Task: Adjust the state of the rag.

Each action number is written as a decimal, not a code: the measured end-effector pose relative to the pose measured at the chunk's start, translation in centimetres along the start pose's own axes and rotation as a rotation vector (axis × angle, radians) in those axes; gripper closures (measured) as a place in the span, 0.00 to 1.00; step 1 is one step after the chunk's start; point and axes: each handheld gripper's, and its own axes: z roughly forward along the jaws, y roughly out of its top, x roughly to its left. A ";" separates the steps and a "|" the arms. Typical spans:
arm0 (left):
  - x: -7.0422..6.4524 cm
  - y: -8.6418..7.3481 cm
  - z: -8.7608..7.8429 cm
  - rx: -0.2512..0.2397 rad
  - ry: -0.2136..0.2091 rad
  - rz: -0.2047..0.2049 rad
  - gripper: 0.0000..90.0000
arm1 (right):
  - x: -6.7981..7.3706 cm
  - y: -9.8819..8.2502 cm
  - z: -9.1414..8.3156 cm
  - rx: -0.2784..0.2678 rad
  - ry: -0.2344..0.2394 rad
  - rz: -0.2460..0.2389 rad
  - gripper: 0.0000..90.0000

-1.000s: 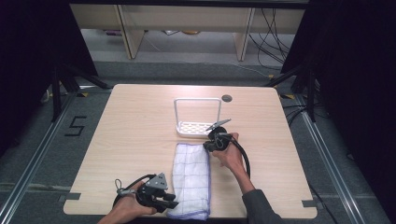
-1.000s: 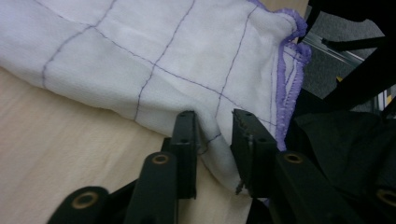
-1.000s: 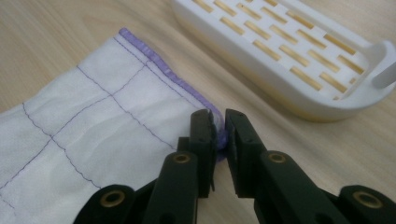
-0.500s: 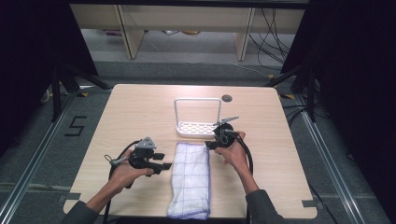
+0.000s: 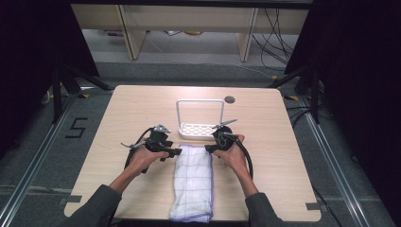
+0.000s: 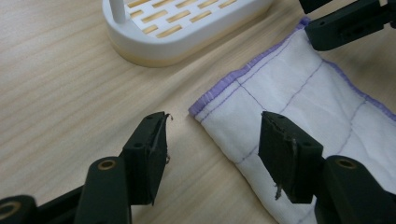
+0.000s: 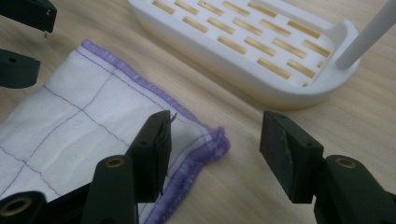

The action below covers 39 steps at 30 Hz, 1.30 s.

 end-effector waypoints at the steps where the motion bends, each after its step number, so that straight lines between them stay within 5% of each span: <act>1: 0.1 0.2 0.2 0.006 0.003 0.010 0.46 | 0.0 0.0 0.0 0.002 -0.005 0.009 0.49; 12: -0.2 0.5 1.9 0.034 0.018 0.026 0.50 | 0.3 -0.2 0.5 0.017 -0.009 0.005 0.52; 21: -0.6 0.4 2.1 0.038 0.004 0.082 0.71 | 0.4 -0.7 0.9 0.024 -0.008 -0.006 0.55; 26: -1.0 0.4 2.1 0.044 -0.001 0.111 0.82 | 0.7 -0.9 1.0 0.035 0.005 0.002 0.64; 34: -1.3 0.3 2.0 0.032 -0.007 0.148 0.92 | 1.0 -1.0 1.1 -0.003 0.045 -0.064 0.89; 39: -1.3 0.2 1.7 0.004 -0.021 0.150 0.94 | 1.1 -0.9 0.9 -0.021 0.040 -0.101 0.94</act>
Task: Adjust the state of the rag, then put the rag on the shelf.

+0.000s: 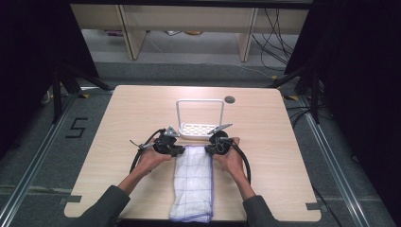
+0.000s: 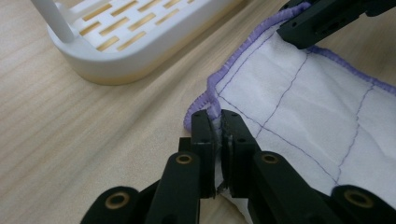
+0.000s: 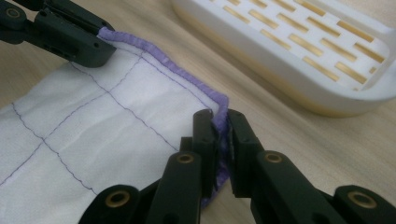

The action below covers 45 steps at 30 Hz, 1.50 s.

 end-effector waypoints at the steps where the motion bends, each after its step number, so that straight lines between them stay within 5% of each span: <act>1: -0.1 0.0 -0.1 -0.002 0.003 0.000 0.94 | 0.0 0.0 -0.1 0.000 0.009 0.009 0.94; 20: -0.4 0.8 -1.7 -0.041 -0.016 0.018 0.94 | 0.5 0.3 -1.7 -0.045 0.024 0.000 0.95; 30: -1.1 1.0 -2.7 -0.069 -0.022 0.031 0.94 | 1.1 0.6 -2.5 -0.097 0.025 -0.054 0.95; 45: -2.6 2.1 -6.2 -0.162 -0.048 0.037 0.94 | 2.5 0.6 -6.8 -0.173 0.042 -0.047 0.95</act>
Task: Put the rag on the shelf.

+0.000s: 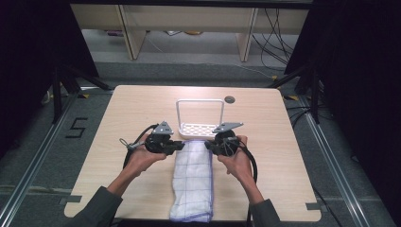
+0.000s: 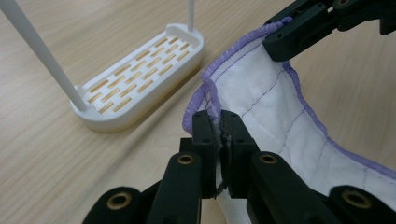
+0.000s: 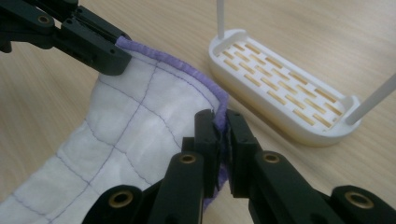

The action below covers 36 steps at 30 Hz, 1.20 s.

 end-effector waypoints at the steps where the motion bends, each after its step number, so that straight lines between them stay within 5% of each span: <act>1: -0.2 0.2 -0.3 -0.005 -0.006 -0.001 0.94 | 0.1 0.1 -0.5 0.010 -0.005 -0.007 0.95; 13: -2.4 2.4 -3.1 -0.059 -0.074 0.036 0.94 | 1.3 0.0 -4.9 -0.027 0.011 0.004 0.95; 19: -2.7 3.0 -4.0 -0.066 -0.083 0.050 0.94 | 1.3 0.4 -5.7 -0.048 0.039 0.001 0.95; 30: -4.0 6.3 -8.4 -0.152 -0.114 0.094 0.95 | 3.2 3.8 -10.1 -0.135 0.008 -0.075 0.95; 36: -3.6 9.2 -10.0 -0.169 -0.075 0.106 0.95 | 3.1 6.4 -12.2 -0.189 -0.018 -0.097 0.95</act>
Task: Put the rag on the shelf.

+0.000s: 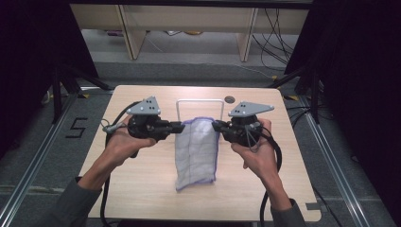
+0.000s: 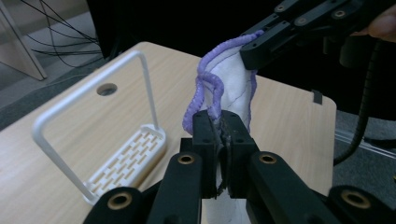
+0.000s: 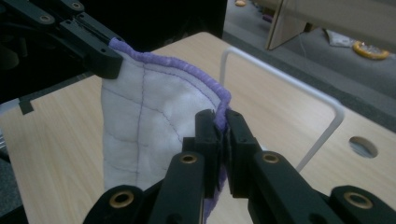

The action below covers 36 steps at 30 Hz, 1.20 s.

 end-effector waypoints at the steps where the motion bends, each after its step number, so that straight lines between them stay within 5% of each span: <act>1: 0.2 0.5 -0.1 0.001 0.011 0.006 0.95 | -0.1 0.4 -0.1 -0.001 0.000 0.000 0.95; 2: 0.4 0.9 -0.2 -0.004 0.015 0.005 0.95 | -0.4 0.9 -0.2 -0.019 -0.010 -0.039 0.95; 19: 4.6 4.8 1.2 -0.021 0.109 -0.039 0.95 | -4.2 6.0 0.8 -0.038 -0.076 0.005 0.96; 22: 5.2 5.4 1.3 0.003 0.128 -0.013 0.95 | -4.6 6.5 1.0 -0.039 -0.086 -0.003 0.96; 36: 7.9 6.9 1.5 0.000 0.170 -0.050 0.95 | -5.9 9.0 2.7 -0.055 -0.095 0.033 0.96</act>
